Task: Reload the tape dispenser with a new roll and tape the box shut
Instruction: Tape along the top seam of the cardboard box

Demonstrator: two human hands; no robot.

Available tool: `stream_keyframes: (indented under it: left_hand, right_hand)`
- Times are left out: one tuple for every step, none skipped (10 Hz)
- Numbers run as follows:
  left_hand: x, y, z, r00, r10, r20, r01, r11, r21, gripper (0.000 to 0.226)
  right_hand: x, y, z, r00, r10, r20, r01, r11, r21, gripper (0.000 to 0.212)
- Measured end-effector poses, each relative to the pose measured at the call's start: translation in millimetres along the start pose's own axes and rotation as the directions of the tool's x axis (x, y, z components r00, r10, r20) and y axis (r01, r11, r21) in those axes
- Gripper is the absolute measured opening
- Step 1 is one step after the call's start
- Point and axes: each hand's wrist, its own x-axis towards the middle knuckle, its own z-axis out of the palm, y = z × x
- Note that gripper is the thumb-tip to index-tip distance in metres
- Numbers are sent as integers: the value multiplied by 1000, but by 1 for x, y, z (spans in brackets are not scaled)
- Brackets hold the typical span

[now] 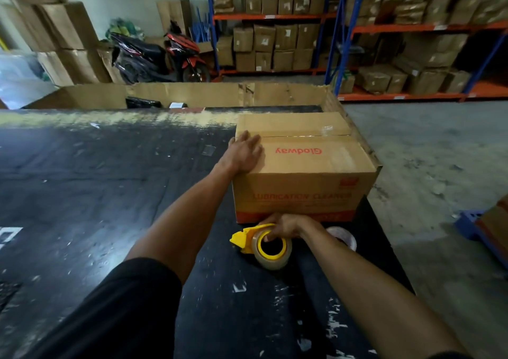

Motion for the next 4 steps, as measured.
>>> stream_keyframes:
  left_hand:
    - [7, -7, 6, 1000, -17, 6, 16, 998, 54, 64]
    - [4, -4, 6, 997, 13, -79, 4, 978, 209, 52]
    - [-3, 5, -1, 966, 125, -226, -39, 936, 350, 48]
    - [-17, 11, 0, 909, 247, -335, -109, 919, 379, 44]
  right_hand:
    - [-6, 0, 9, 995, -57, -82, 54, 998, -35, 48]
    - [-8, 4, 20, 972, -101, -210, 90, 994, -64, 53]
    - [-14, 11, 20, 949, -125, -288, 124, 992, -20, 62]
    - [-29, 16, 17, 932, -156, -326, 165, 986, -2, 60]
